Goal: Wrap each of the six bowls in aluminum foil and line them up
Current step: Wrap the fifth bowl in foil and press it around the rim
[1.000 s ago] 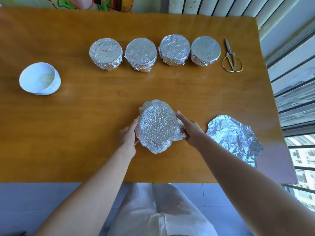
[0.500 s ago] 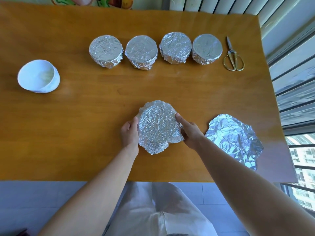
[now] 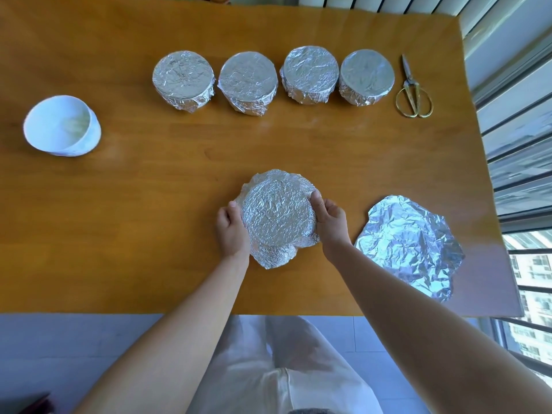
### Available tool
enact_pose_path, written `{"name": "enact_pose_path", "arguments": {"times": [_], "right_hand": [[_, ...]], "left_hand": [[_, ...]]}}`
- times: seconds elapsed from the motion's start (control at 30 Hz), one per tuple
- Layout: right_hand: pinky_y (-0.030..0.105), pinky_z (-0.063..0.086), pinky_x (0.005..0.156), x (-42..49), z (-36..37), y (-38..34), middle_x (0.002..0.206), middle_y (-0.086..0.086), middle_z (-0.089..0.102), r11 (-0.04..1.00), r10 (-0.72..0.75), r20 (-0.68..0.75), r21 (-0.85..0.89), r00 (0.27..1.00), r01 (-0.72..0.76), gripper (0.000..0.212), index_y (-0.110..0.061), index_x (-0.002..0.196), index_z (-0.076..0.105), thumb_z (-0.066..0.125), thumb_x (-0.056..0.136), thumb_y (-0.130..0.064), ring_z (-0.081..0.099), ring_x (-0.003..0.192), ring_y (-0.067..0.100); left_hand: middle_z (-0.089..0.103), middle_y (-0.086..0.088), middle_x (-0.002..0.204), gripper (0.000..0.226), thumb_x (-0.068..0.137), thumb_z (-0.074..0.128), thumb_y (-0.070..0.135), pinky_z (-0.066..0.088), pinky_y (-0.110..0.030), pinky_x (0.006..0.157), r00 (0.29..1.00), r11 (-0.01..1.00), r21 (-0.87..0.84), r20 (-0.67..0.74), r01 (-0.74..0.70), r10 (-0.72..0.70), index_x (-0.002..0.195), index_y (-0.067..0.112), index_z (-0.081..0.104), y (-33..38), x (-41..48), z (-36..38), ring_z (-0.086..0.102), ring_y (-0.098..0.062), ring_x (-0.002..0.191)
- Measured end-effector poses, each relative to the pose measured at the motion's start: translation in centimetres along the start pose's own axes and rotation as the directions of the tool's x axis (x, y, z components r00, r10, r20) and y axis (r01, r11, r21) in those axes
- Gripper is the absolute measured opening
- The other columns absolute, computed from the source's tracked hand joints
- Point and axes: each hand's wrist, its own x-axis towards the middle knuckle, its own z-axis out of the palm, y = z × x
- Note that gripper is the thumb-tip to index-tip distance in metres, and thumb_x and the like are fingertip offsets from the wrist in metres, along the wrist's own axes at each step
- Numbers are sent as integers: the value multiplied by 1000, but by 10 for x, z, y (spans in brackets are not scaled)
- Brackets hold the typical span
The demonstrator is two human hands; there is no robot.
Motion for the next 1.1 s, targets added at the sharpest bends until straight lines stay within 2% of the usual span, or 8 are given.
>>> {"name": "enact_pose_path", "arguments": {"times": [0.1, 0.27, 0.37, 0.5, 0.7, 0.87, 1.03, 1.1], "right_hand": [[37, 36, 70, 2, 1, 5, 87, 7, 52, 999, 9, 24, 53, 1000, -10, 68, -17, 95, 59, 68, 65, -77, 45, 79, 20], [41, 43, 74, 6, 0, 10, 88, 13, 58, 996, 18, 48, 92, 999, -22, 69, -12, 97, 61, 68, 68, -74, 53, 81, 24], [42, 46, 76, 6, -2, 10, 90, 13, 62, 995, 23, 59, 95, 998, -28, 82, 2, 99, 60, 68, 68, -73, 57, 83, 25], [42, 44, 76, 4, -2, 6, 91, 13, 59, 997, 31, 80, 72, 996, -37, 91, 5, 98, 57, 70, 64, -79, 53, 83, 25], [37, 40, 67, 5, -8, -3, 78, 11, 55, 998, 51, 62, 22, 997, -53, 42, -17, 79, 55, 67, 85, -56, 48, 72, 23], [41, 42, 76, 6, -4, 0, 90, 13, 57, 996, 71, 85, 40, 994, -74, 76, -16, 95, 60, 75, 55, -79, 51, 82, 25], [41, 44, 76, 7, -8, 0, 88, 14, 57, 997, 82, 71, 6, 994, -83, 83, -14, 97, 61, 75, 51, -81, 53, 82, 26], [40, 43, 76, 7, -10, -2, 88, 14, 57, 997, 81, 64, 16, 995, -82, 82, -14, 97, 61, 76, 51, -80, 52, 81, 25]], "left_hand": [[55, 12, 83, 26, 106, 41, 30, 44, -31, 82, 1000, 1000, 8, 8, 22, -22, 86, 20, 53, -2, 0, 0, 53, -15, 85], [43, 12, 74, 35, 107, 39, 27, 34, -12, 60, 1000, 1000, 6, 24, 12, -12, 73, 29, 40, 1, -1, 1, 39, 0, 66], [42, 12, 74, 35, 107, 39, 26, 33, -12, 60, 999, 1000, 11, 24, 26, -26, 73, 30, 39, 1, -2, 2, 39, 0, 66], [44, 12, 74, 35, 107, 41, 28, 35, -20, 62, 999, 999, 23, 26, 46, -46, 72, 29, 40, 1, -1, 0, 39, -1, 65], [49, 3, 77, 34, 106, 42, 31, 38, -29, 65, 997, 996, 67, 41, 64, -67, 73, 25, 45, 2, 3, -3, 44, -15, 73], [49, 3, 75, 34, 106, 42, 30, 39, -32, 71, 995, 994, 56, 30, 96, -98, 73, 24, 45, 6, 0, -1, 46, -20, 83], [44, 7, 81, 23, 103, 44, 40, 38, -32, 72, 988, 988, 42, 27, 148, -149, 87, 24, 46, 16, -5, -8, 45, -16, 77], [47, 2, 89, 28, 93, 44, 50, 41, -36, 83, 999, 996, 93, -35, -13, 17, 93, 22, 48, 16, -3, -14, 48, -22, 87]]}}
